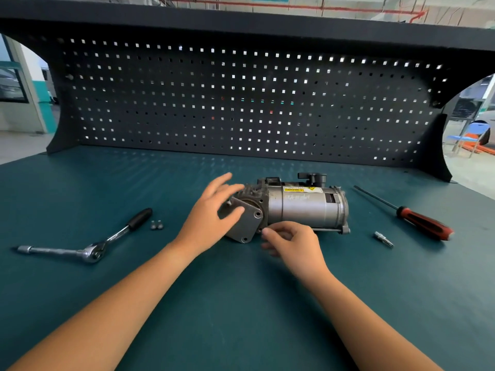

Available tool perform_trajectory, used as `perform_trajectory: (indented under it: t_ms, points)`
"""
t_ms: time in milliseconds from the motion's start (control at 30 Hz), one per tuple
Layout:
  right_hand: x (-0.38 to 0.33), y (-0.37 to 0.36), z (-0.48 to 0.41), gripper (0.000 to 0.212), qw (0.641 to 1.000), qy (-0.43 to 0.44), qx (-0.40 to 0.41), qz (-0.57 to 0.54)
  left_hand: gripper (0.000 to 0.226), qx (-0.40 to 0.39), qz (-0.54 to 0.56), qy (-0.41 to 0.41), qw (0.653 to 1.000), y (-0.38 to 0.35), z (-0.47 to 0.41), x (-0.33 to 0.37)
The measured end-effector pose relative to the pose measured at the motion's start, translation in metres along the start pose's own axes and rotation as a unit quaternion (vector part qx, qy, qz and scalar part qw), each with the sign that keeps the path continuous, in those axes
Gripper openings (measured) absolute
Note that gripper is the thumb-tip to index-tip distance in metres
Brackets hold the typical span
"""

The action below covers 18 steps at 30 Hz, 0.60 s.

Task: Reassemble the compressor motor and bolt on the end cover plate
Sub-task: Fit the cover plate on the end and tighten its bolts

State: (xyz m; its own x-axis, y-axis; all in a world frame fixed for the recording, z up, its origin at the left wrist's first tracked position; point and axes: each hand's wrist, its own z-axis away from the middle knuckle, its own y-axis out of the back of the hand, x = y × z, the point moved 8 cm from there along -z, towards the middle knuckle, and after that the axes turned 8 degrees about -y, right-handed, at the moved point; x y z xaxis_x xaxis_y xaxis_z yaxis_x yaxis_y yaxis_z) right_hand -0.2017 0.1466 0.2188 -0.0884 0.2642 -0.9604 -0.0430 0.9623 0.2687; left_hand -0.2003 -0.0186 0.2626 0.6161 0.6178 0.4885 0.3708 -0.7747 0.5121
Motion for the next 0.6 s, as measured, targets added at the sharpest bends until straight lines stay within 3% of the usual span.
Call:
perform_trajectory:
  t_ms: [133,267,600]
  points:
    - [-0.006,0.009,0.000,0.025,0.998,0.028,0.049,-0.037,0.034,-0.035,-0.113,-0.041,0.992,-0.010,-0.003,0.012]
    - [-0.005,0.007,-0.001,0.019,0.996,0.032,0.065,-0.061,0.031,-0.024,-0.173,-0.089,0.981,-0.009,-0.001,0.022]
    - [-0.005,-0.007,-0.007,0.021,0.997,0.054,0.056,-0.024,0.026,-0.064,-0.185,-0.088,0.977,-0.010,-0.003,0.016]
